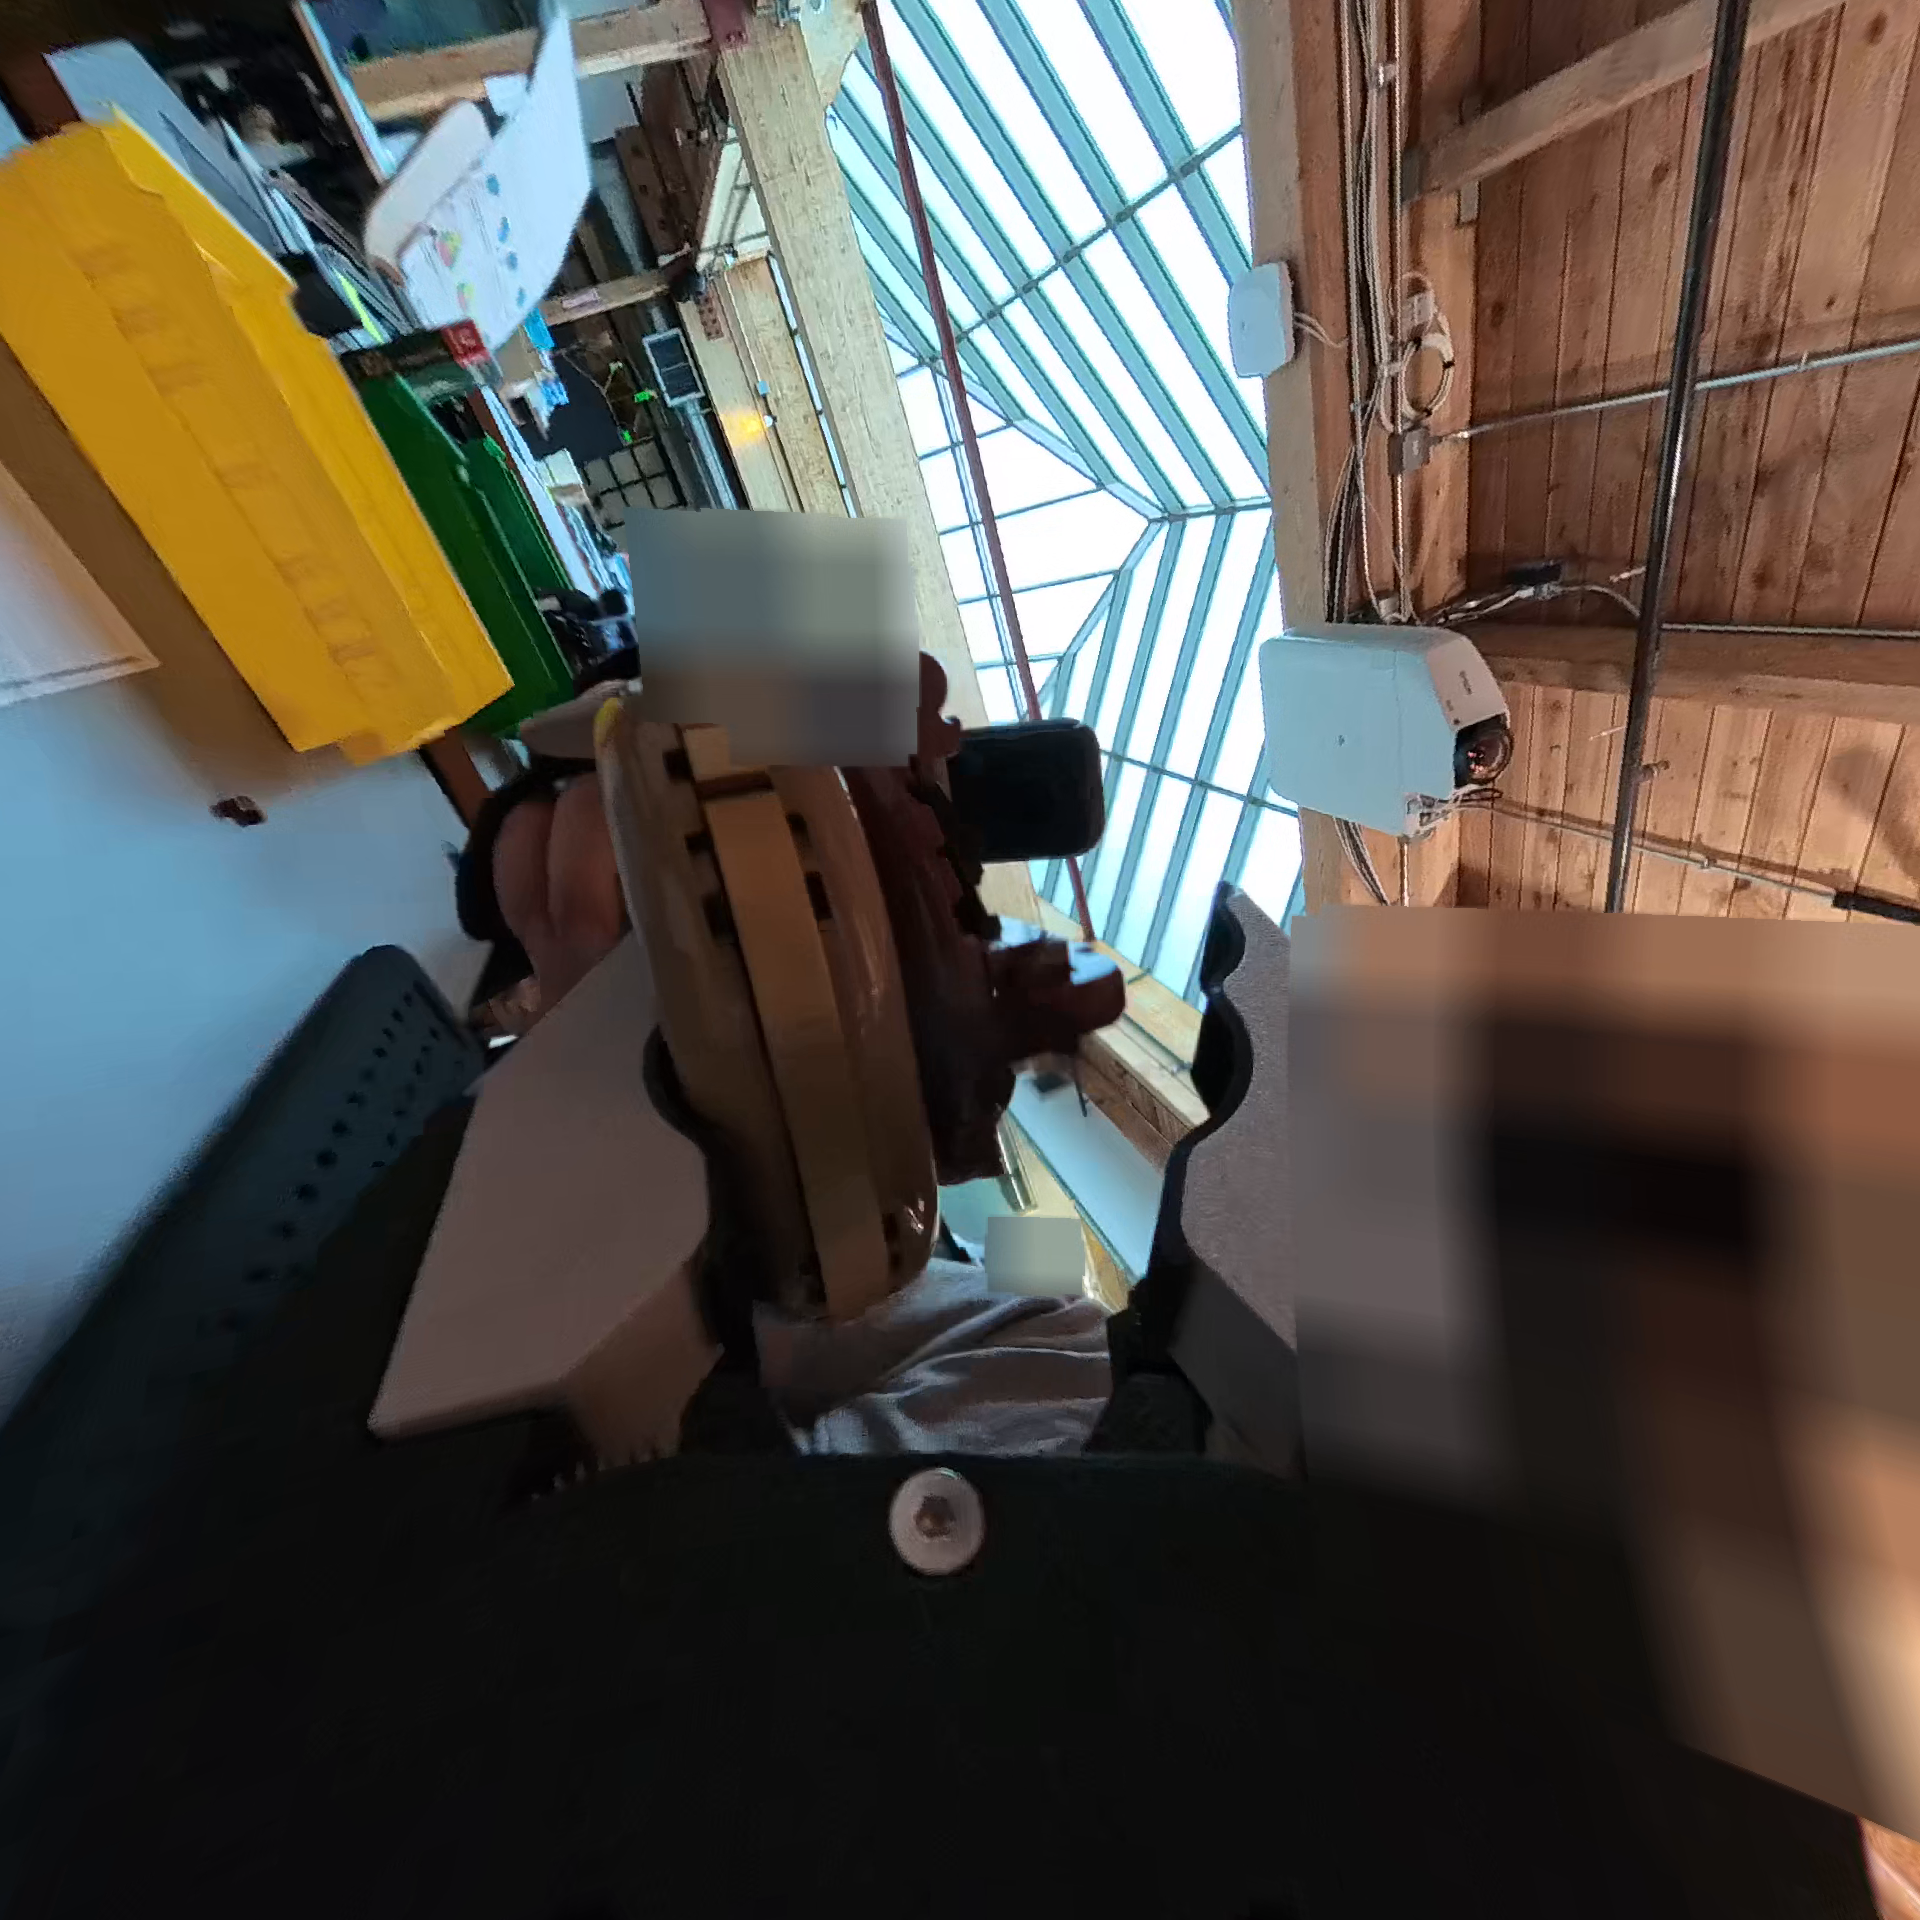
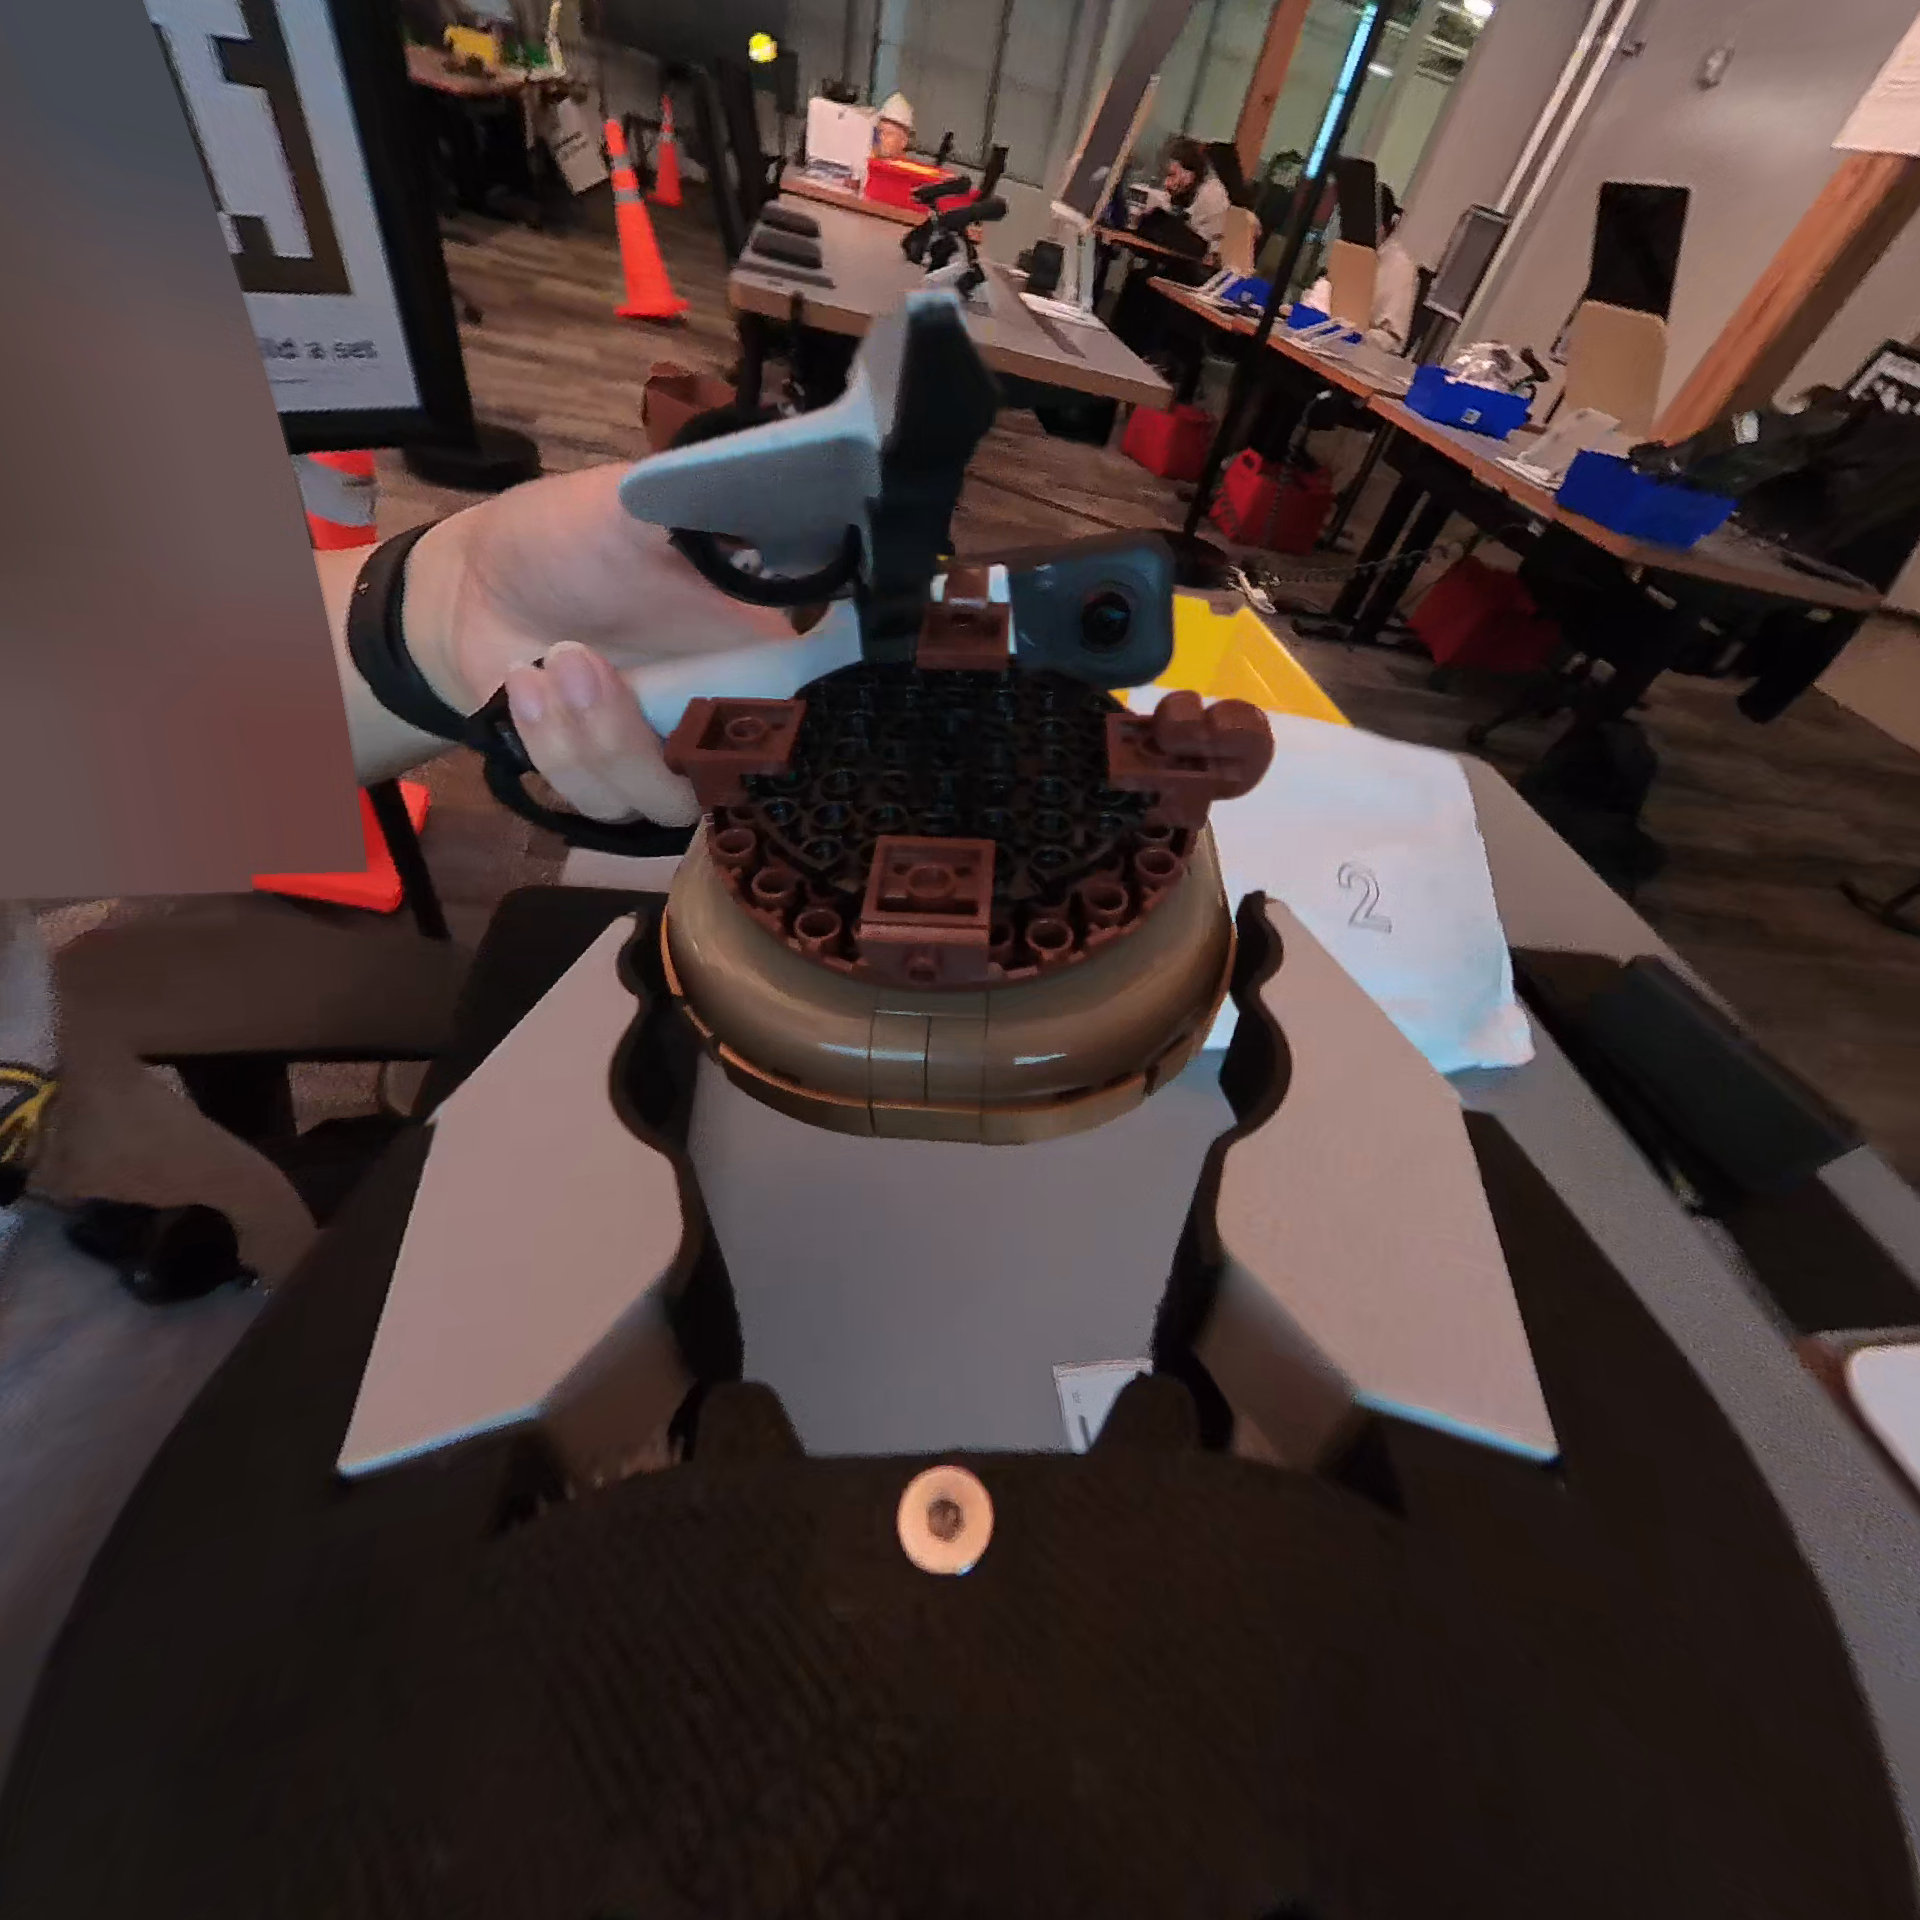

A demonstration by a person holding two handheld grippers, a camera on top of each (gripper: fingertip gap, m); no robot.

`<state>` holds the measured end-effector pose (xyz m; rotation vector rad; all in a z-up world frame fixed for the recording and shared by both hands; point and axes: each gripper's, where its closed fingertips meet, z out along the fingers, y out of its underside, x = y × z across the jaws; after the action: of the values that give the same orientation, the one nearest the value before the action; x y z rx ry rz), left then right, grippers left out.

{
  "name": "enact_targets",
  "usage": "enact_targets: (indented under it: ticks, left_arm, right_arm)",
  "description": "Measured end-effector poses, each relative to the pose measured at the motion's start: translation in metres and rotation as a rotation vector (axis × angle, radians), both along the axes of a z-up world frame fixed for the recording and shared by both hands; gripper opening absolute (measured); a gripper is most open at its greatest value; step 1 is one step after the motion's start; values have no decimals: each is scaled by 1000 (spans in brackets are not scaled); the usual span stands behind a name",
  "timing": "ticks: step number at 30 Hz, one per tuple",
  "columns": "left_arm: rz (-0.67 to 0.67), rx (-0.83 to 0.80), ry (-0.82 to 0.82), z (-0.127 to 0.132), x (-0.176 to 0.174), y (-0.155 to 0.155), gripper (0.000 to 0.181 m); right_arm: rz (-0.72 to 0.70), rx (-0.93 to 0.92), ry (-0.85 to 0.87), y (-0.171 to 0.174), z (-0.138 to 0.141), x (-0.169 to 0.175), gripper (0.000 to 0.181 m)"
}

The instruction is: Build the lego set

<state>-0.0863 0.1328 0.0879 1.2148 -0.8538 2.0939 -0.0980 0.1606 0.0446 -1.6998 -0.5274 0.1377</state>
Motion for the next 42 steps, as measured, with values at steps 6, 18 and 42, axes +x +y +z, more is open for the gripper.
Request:
enact_targets:
  ticks: [6, 18, 42]
  left_arm:
    - [5, -6, 84, -80, 19, 31, 116]
    - [-119, 114, 331, -175, 16, 33, 108]
    - [-45, 466, 403, -171, -12, 71, 86]
  right_arm:
    - [-103, -106, 45, 30, -93, 20, 108]
    - [-40, -380, 29, 37, -184, 14, 107]
    - [-21, -548, -1, 9, -206, 20, 107]
